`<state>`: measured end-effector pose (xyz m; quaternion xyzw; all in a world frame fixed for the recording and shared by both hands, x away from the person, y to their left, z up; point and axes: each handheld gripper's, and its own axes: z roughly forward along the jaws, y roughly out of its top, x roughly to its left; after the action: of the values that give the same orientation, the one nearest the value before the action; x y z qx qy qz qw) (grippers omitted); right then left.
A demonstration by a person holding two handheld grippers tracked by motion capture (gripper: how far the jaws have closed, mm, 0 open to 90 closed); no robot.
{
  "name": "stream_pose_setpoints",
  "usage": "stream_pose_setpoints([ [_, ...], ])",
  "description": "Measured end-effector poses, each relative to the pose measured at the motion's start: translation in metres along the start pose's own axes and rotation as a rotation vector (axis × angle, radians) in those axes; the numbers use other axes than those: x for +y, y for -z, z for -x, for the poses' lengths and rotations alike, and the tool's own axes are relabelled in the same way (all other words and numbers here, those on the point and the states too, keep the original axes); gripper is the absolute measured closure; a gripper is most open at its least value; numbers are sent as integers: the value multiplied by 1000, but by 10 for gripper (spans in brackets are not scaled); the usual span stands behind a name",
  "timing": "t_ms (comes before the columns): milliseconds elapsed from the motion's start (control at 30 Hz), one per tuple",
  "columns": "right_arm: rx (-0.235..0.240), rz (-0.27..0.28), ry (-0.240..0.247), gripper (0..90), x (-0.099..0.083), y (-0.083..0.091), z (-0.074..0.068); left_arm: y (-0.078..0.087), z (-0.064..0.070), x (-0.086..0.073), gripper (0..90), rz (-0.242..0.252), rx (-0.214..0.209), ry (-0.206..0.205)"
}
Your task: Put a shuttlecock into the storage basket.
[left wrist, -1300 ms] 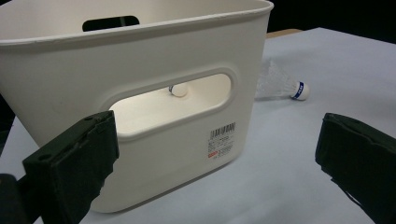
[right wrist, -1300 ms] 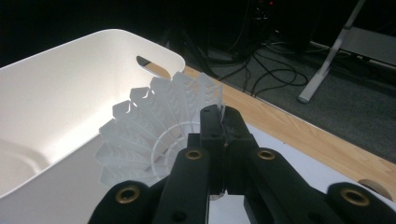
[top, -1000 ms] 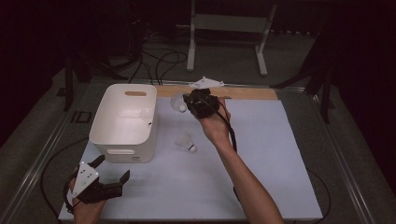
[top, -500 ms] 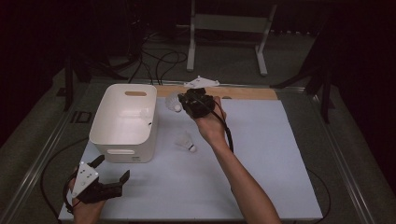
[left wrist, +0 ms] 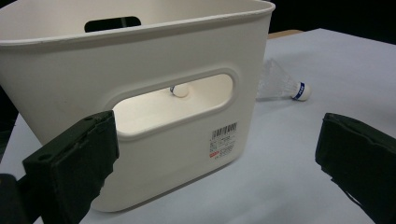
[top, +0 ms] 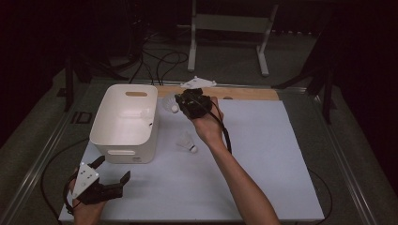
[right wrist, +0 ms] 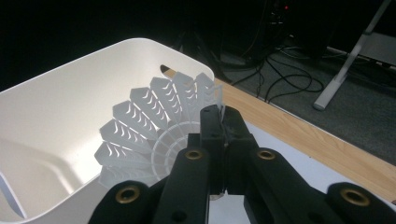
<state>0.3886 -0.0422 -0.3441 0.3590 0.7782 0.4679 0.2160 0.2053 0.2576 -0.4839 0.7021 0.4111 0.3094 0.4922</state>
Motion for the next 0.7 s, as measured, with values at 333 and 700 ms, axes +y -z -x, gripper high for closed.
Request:
stream_pose_setpoints([
  [333,11,3,7,892,1,-3,-4,0,0,0,0,0,-2,-2],
  [700,42,6,-3,893,3,-7,-7,-1,0,0,0,-1,-4,2],
])
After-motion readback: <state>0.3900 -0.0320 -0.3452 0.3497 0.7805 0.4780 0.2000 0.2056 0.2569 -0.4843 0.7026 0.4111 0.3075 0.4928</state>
